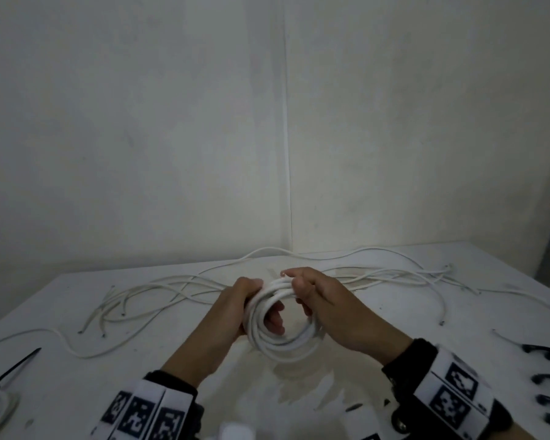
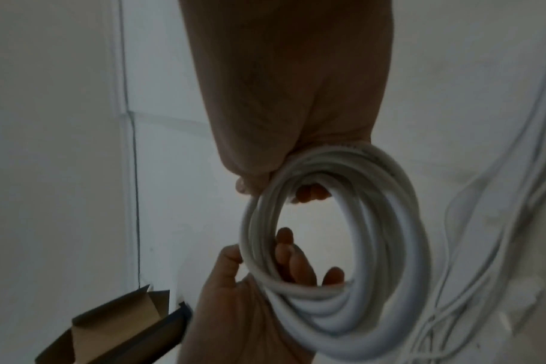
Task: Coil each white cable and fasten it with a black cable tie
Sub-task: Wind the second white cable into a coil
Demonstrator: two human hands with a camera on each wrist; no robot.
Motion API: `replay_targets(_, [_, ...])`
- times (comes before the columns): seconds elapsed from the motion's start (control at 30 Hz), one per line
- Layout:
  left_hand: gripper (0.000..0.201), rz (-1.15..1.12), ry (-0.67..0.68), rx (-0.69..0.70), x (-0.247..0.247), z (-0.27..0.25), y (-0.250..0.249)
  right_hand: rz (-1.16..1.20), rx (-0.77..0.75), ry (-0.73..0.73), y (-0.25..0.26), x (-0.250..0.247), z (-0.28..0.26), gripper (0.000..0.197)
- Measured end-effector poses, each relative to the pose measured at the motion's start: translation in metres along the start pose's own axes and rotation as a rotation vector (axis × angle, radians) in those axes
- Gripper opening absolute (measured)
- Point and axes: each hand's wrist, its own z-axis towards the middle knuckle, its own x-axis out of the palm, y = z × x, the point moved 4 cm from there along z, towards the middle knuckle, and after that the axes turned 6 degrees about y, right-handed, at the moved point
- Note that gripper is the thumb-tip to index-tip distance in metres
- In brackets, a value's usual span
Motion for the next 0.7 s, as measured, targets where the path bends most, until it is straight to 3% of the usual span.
replay_targets(0.13, [0.026,0.09,0.068,0.059,0.018,0.002,-0.006,0.005,-0.021,0.011,0.005,-0.006,-0.002,0.028])
replay_targets(0.2, [0.022,0.067,0.065,0.089,0.022,0.004,-0.003,0.08,0.001,-0.016,0.004,-0.009,-0.005,0.02])
replay_targets(0.27, [0.024,0.033,0.03,0.098,0.023,0.005,0.001,0.141,0.018,-0.036,0.001,-0.01,-0.007,0.013])
replay_targets(0.53, [0.031,0.074,-0.033,0.14,0.025,0.008,0.0,0.242,0.022,-0.063,-0.004,-0.013,-0.014,0.023])
replay_targets(0.7, [0.034,0.077,0.05,0.104,0.027,0.009,-0.006,0.155,0.002,-0.01,0.003,-0.021,-0.013,0.022])
